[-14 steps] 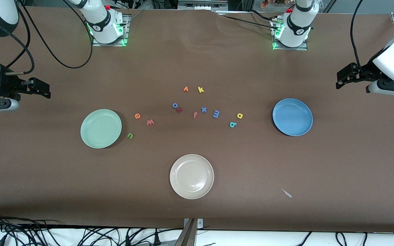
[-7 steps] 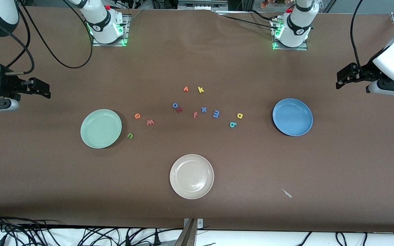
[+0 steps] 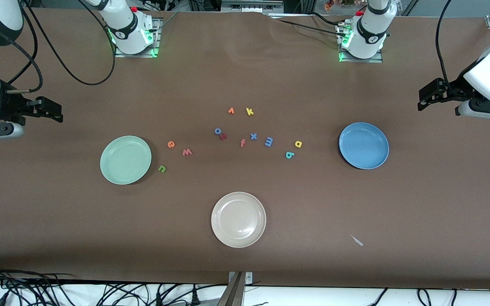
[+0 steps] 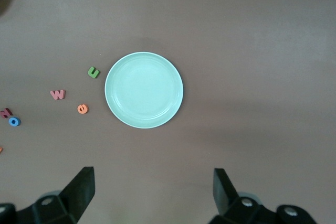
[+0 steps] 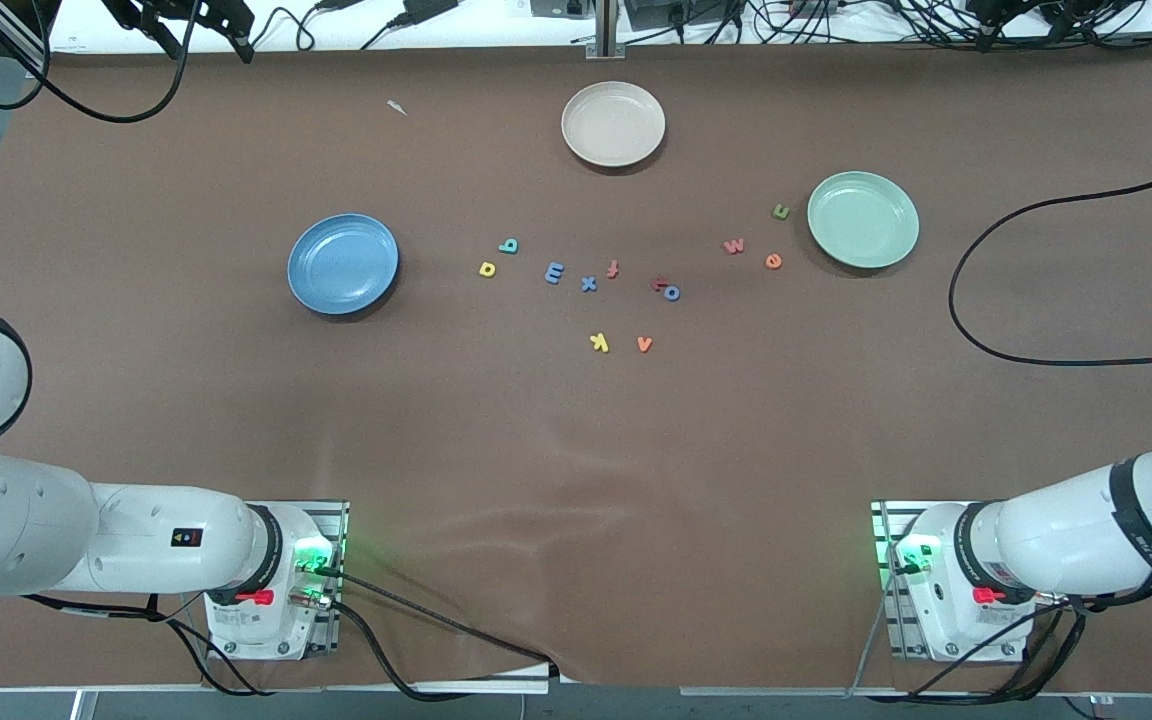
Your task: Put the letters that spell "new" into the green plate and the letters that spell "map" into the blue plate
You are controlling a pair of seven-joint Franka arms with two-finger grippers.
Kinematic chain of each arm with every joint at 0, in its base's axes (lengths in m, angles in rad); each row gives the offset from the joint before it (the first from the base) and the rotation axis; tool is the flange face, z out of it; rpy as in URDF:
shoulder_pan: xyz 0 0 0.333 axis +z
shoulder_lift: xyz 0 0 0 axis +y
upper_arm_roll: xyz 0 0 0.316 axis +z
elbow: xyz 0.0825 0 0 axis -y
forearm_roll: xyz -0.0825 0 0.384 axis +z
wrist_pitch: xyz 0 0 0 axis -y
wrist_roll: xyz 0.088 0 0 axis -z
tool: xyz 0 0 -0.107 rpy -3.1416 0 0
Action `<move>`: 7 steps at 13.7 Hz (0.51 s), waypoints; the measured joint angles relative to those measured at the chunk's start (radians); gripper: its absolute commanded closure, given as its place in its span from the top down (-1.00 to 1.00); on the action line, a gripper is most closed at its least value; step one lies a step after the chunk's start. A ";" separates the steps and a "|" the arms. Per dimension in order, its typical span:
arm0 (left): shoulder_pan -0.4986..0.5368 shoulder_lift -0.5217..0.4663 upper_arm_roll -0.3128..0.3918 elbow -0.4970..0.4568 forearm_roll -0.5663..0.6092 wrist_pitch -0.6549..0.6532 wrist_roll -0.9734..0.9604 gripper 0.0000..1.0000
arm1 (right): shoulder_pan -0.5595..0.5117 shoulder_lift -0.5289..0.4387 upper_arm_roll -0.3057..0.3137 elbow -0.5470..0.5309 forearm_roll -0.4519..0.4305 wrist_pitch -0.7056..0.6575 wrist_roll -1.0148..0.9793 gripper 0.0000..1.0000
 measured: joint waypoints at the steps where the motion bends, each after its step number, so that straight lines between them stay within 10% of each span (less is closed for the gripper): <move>1: 0.000 0.000 0.000 0.000 0.000 0.000 0.000 1.00 | 0.000 0.000 0.000 0.000 0.000 0.000 0.000 1.00; 7: 0.000 0.000 0.000 0.000 0.000 0.000 0.000 1.00 | -0.002 0.000 -0.002 0.000 0.000 0.008 0.001 1.00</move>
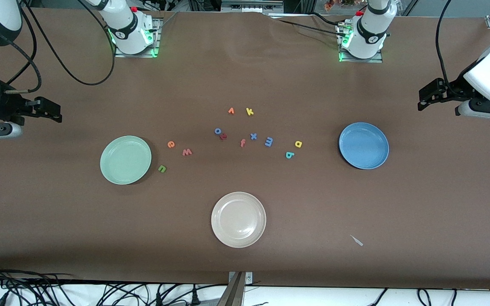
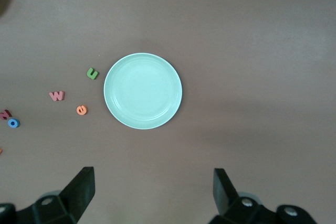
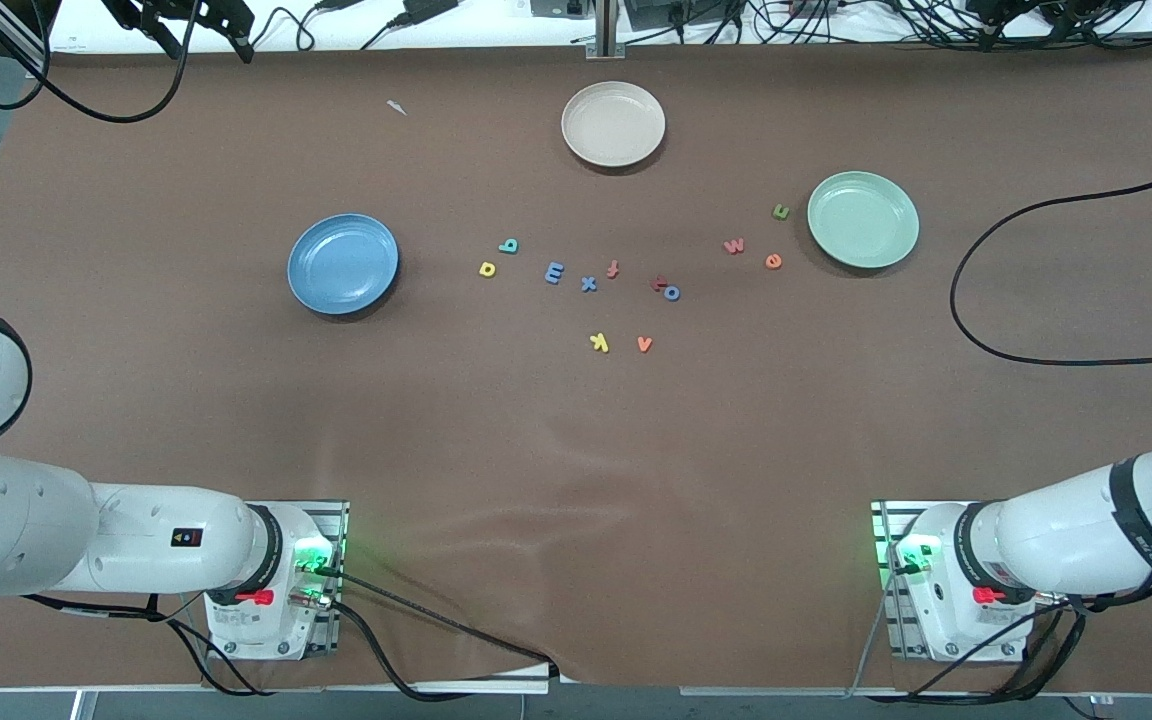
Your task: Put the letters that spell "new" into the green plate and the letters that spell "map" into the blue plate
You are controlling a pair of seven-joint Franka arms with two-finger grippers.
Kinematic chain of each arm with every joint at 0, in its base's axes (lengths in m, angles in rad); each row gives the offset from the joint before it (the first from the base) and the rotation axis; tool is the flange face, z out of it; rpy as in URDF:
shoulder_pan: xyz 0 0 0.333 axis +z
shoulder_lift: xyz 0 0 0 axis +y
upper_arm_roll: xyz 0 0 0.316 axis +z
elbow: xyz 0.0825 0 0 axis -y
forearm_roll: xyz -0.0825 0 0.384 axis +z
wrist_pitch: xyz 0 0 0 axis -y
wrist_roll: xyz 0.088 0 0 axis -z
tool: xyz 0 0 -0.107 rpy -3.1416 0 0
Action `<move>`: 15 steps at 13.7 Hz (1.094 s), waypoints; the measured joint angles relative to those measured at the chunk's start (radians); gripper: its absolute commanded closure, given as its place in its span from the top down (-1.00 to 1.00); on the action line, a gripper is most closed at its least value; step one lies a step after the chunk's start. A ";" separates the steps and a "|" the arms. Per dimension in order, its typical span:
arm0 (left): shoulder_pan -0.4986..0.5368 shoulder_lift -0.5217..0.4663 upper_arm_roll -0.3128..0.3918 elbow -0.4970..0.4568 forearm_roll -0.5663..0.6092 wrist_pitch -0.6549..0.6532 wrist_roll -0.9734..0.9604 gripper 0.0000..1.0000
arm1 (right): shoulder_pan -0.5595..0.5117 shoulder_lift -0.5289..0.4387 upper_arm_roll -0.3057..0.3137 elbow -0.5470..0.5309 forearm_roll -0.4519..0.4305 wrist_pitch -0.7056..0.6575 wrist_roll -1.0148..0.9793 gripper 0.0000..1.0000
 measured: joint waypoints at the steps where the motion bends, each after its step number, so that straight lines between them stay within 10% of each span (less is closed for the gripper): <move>1: 0.000 0.000 0.000 0.000 0.000 0.000 0.000 1.00 | 0.000 0.000 0.000 0.000 0.001 0.004 0.000 1.00; 15: 0.000 0.000 0.000 0.000 0.000 0.000 0.000 1.00 | -0.001 0.003 -0.012 0.000 0.021 0.013 0.002 1.00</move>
